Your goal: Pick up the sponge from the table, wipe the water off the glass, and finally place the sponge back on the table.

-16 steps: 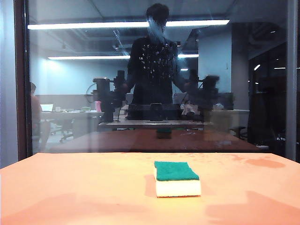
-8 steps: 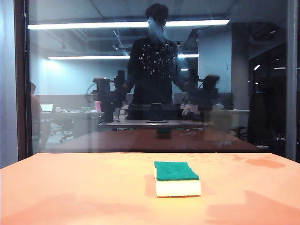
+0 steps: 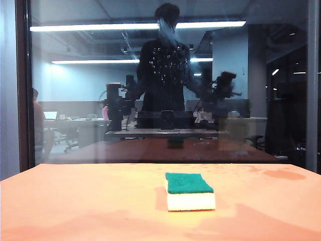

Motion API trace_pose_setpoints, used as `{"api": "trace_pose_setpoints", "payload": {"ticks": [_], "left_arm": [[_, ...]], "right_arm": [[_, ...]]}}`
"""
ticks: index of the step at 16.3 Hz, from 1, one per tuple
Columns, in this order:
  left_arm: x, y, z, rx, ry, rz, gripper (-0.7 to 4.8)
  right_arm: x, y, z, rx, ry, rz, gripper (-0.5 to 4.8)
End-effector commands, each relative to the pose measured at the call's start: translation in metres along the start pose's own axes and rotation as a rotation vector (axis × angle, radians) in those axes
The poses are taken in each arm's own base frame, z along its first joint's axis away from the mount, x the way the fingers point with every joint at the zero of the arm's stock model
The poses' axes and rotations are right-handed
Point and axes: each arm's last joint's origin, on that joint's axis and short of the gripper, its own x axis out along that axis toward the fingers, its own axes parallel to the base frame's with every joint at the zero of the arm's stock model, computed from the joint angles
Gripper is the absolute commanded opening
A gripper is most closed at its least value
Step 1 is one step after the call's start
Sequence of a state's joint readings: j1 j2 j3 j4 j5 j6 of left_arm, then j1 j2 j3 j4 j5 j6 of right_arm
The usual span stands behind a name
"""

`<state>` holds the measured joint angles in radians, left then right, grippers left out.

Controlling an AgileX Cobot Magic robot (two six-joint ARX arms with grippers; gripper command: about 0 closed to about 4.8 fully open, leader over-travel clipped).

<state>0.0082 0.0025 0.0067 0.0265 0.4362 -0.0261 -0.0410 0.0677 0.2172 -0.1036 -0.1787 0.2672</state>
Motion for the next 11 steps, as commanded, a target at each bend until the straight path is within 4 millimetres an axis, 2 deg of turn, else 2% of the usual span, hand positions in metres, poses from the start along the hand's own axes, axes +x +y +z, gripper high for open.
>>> {"api": "trace_pose_setpoints", "payload": {"ticks": [1,4,9,10,11], "left_arm": [[-0.001,-0.005,0.003,-0.033,-0.009,-0.175,-0.06],[-0.002,-0.009,0.003,-0.036,-0.001,-0.305,-0.06],[-0.002,-0.009,0.003,-0.094,0.009,-0.322,-0.05],[-0.002,-0.010,0.003,-0.094,0.010,-0.335,-0.06],[-0.002,-0.010,0.003,-0.094,0.013,-0.349,-0.06]], "right_arm": [[-0.005,0.007,0.020,0.008,0.030,0.016,-0.06],[-0.002,0.015,0.039,0.072,0.135,0.085,-0.06],[0.027,0.022,0.067,0.170,0.339,0.220,-0.04],[0.035,0.023,0.073,0.189,0.386,0.237,0.23],[0.048,0.023,0.076,0.234,0.451,0.259,1.10]]}}
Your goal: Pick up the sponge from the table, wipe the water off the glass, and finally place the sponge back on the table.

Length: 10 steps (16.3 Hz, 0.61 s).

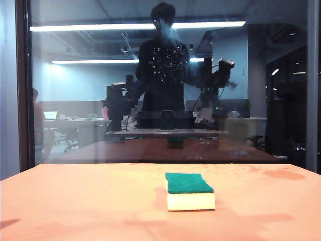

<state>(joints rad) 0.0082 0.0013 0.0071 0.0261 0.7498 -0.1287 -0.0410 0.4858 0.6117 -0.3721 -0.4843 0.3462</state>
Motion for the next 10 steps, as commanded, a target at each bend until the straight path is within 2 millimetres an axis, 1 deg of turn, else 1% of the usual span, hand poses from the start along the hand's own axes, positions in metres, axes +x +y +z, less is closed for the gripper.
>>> {"api": "trace_pose_setpoints", "payload": {"ticks": [1,2,3,4,5,7,9,10], "left_arm": [[0.000,-0.002,0.003,0.009,-0.007,-0.042,-0.06],[0.000,-0.002,0.003,0.001,-0.006,-0.042,-0.06],[0.000,-0.002,0.003,-0.001,-0.005,-0.042,-0.06],[0.000,-0.002,0.002,-0.004,-0.002,-0.042,-0.05],[0.000,-0.002,0.002,-0.006,0.001,-0.045,-0.05],[0.000,-0.002,0.001,-0.012,0.009,-0.059,-0.06],[0.000,-0.002,0.000,-0.020,0.017,-0.058,-0.06],[0.000,-0.002,0.000,-0.021,0.018,-0.058,-0.06]], "right_arm": [[0.021,-0.002,0.018,0.108,0.140,0.068,1.73],[0.029,-0.004,0.021,0.140,0.181,0.090,2.25],[0.039,-0.007,0.022,0.165,0.226,0.107,2.65],[0.056,-0.011,0.019,0.196,0.297,0.115,3.01],[0.067,-0.012,0.015,0.210,0.343,0.125,3.21],[0.089,-0.011,0.003,0.222,0.438,0.152,3.39],[0.113,-0.007,-0.010,0.217,0.519,0.173,3.39],[0.127,-0.006,-0.017,0.204,0.545,0.172,3.48]]}}
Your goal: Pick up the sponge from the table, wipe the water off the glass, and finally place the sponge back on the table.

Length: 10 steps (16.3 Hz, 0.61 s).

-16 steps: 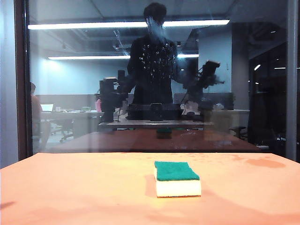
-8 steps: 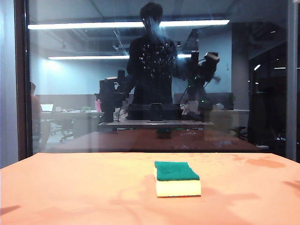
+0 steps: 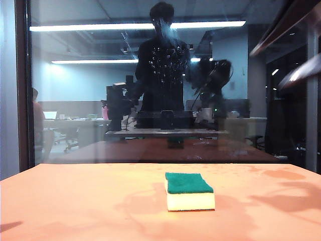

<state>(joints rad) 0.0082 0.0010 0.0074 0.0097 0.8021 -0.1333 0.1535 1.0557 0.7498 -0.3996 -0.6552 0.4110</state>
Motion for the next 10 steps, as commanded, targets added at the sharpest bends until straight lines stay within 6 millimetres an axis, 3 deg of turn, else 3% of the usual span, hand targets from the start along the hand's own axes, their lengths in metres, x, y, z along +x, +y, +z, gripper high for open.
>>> {"api": "trace_pose_setpoints", "payload": {"ticks": [1,2,10], "left_arm": [[0.000,-0.001,0.001,-0.005,0.000,-0.007,-0.06],[0.000,-0.001,0.001,-0.005,0.000,-0.007,-0.06],[0.000,-0.001,0.001,-0.006,0.001,-0.014,-0.06]], "right_arm": [[0.033,-0.001,0.004,-0.036,0.027,-0.013,3.95],[0.045,-0.005,0.005,-0.037,0.037,-0.039,4.51],[0.112,-0.034,0.012,0.043,0.167,-0.099,4.54]]}}
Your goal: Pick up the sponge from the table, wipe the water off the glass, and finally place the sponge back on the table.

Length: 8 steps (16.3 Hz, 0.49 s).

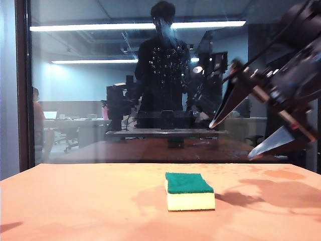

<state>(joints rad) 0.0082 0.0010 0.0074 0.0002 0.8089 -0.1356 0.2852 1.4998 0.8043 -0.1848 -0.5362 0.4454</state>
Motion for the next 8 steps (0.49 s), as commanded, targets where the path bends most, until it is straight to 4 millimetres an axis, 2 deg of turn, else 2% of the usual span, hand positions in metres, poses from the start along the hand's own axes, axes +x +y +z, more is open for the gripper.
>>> {"api": "trace_pose_setpoints", "payload": {"ticks": [1,5,8], "left_arm": [[0.000,-0.001,0.002,0.003,-0.006,-0.008,-0.06],[0.000,-0.001,0.002,0.003,-0.006,-0.008,-0.06],[0.000,-0.001,0.002,0.003,-0.006,-0.008,-0.06]], "right_arm": [[0.014,0.004,0.012,-0.013,0.008,0.007,4.54],[0.041,0.015,0.015,-0.046,0.049,-0.032,4.54],[0.060,0.015,0.014,-0.046,0.096,-0.049,4.54]]}}
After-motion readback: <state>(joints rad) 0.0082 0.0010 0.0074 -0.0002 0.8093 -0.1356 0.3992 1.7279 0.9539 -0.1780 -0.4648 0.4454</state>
